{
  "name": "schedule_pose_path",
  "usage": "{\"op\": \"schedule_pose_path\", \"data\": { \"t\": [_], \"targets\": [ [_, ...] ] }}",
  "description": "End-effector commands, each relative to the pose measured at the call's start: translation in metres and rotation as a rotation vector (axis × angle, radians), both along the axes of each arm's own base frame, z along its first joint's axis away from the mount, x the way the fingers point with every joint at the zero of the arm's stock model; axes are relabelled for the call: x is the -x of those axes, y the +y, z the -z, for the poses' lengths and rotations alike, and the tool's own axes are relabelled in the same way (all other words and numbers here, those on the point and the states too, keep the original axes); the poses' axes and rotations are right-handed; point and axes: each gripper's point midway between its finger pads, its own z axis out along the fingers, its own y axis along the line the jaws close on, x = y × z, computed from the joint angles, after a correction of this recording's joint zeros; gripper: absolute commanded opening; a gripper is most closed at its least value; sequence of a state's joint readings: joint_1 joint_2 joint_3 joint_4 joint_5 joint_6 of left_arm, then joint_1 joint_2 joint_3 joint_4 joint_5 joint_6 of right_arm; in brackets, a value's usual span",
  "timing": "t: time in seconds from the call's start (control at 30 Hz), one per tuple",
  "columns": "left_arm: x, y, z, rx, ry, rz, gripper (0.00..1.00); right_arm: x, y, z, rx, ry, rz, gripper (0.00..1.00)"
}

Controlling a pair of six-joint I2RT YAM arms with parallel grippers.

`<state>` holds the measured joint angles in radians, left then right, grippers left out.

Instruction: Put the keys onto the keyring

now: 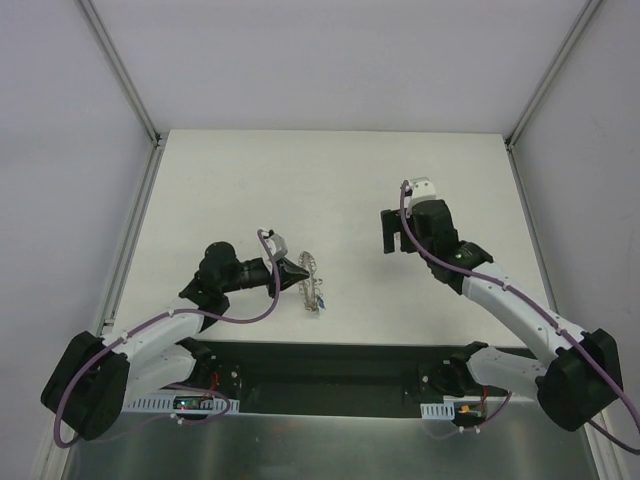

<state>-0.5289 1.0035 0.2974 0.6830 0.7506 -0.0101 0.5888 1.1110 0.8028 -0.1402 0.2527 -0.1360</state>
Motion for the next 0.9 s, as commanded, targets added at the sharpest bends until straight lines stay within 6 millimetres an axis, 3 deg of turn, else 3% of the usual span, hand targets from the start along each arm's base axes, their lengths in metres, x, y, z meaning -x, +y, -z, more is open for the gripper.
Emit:
{"op": "schedule_pose_path", "data": {
  "t": [0.0, 0.17, 0.3, 0.53, 0.7, 0.87],
  "targets": [
    [-0.007, 0.001, -0.021, 0.012, -0.052, -0.030, 0.00, -0.008, -0.038, 0.013, 0.062, 0.081, 0.147, 0.98],
    [-0.007, 0.006, -0.023, 0.004, -0.074, -0.068, 0.00, -0.023, -0.052, 0.030, 0.142, 0.141, 0.154, 0.95],
    [-0.008, 0.007, -0.024, -0.005, -0.086, -0.086, 0.00, -0.028, -0.085, 0.055, 0.161, 0.268, 0.250, 0.91],
    [-0.010, 0.010, -0.023, -0.015, -0.088, -0.113, 0.00, -0.023, -0.124, 0.093, -0.025, 0.458, 0.421, 0.76],
    [-0.010, 0.010, -0.024, -0.018, -0.093, -0.120, 0.00, -0.010, -0.159, 0.114, -0.112, 0.509, 0.653, 0.63],
    [-0.010, 0.011, -0.025, -0.018, -0.102, -0.124, 0.00, -0.004, -0.174, 0.124, -0.193, 0.512, 0.770, 0.50]
  ]
}}
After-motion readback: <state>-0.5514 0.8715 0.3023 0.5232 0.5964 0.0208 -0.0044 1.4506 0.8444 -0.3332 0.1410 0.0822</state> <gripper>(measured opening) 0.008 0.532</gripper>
